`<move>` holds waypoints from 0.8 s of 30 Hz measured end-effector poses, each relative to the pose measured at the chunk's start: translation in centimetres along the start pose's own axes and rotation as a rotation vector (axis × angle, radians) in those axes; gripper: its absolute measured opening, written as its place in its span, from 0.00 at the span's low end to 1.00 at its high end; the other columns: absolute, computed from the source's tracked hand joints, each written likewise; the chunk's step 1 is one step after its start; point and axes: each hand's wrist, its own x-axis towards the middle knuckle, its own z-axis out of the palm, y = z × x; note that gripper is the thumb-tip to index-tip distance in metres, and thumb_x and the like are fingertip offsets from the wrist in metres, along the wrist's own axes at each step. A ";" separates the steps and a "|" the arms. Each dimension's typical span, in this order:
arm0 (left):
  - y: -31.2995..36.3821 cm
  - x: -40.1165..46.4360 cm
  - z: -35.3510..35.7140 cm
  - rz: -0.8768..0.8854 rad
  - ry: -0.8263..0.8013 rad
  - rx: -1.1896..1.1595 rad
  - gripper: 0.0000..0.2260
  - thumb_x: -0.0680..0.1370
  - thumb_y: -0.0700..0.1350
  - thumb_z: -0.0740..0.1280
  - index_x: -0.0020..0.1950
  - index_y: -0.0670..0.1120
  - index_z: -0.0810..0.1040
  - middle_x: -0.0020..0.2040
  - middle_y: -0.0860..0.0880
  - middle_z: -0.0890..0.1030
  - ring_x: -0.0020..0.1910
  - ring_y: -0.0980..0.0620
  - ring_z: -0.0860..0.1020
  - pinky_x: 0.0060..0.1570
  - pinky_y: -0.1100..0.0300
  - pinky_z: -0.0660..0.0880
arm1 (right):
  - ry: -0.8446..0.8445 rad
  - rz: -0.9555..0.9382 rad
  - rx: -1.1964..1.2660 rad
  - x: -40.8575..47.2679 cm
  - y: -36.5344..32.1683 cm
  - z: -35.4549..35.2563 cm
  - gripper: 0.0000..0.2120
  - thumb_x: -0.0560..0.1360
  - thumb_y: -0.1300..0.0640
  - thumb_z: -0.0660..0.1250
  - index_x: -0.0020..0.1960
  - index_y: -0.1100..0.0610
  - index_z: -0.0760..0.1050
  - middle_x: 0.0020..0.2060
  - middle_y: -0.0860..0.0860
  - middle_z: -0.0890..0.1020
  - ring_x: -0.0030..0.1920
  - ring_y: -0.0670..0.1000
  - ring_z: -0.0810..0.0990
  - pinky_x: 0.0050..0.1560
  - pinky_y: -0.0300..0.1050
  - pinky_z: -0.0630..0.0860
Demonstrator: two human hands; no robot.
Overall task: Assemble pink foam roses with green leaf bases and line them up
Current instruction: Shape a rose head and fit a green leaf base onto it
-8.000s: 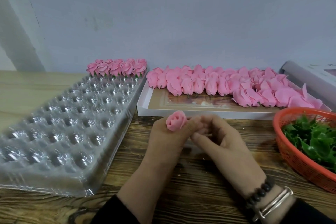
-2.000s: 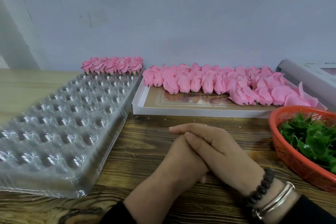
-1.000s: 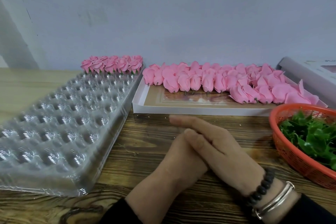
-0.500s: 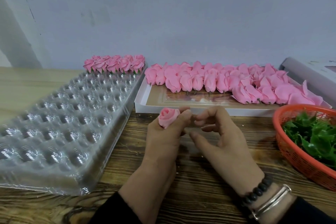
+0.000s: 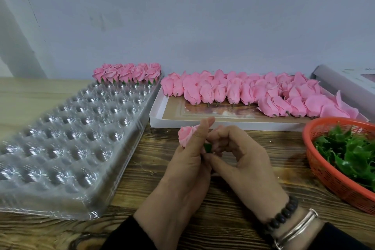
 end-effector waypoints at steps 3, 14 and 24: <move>-0.2 0.1 0.0 0.001 0.010 0.023 0.22 0.61 0.54 0.76 0.50 0.45 0.78 0.49 0.42 0.74 0.52 0.46 0.73 0.64 0.46 0.67 | 0.023 -0.009 -0.041 -0.1 -0.3 0.1 0.15 0.65 0.66 0.74 0.43 0.50 0.76 0.40 0.47 0.79 0.42 0.44 0.79 0.44 0.34 0.75; -0.5 -0.4 0.0 -0.018 -0.074 0.043 0.12 0.76 0.49 0.65 0.56 0.44 0.75 0.45 0.46 0.78 0.46 0.52 0.79 0.48 0.59 0.77 | 0.011 0.000 -0.161 -0.1 -0.6 0.1 0.12 0.65 0.65 0.71 0.42 0.54 0.72 0.37 0.49 0.78 0.39 0.47 0.77 0.41 0.41 0.74; -0.6 -0.5 0.3 0.044 -0.170 0.065 0.24 0.67 0.49 0.69 0.59 0.38 0.74 0.49 0.43 0.79 0.50 0.50 0.80 0.52 0.60 0.77 | 0.084 0.054 -0.030 0.1 -0.6 0.1 0.17 0.63 0.66 0.73 0.37 0.49 0.69 0.32 0.47 0.78 0.32 0.41 0.74 0.33 0.28 0.68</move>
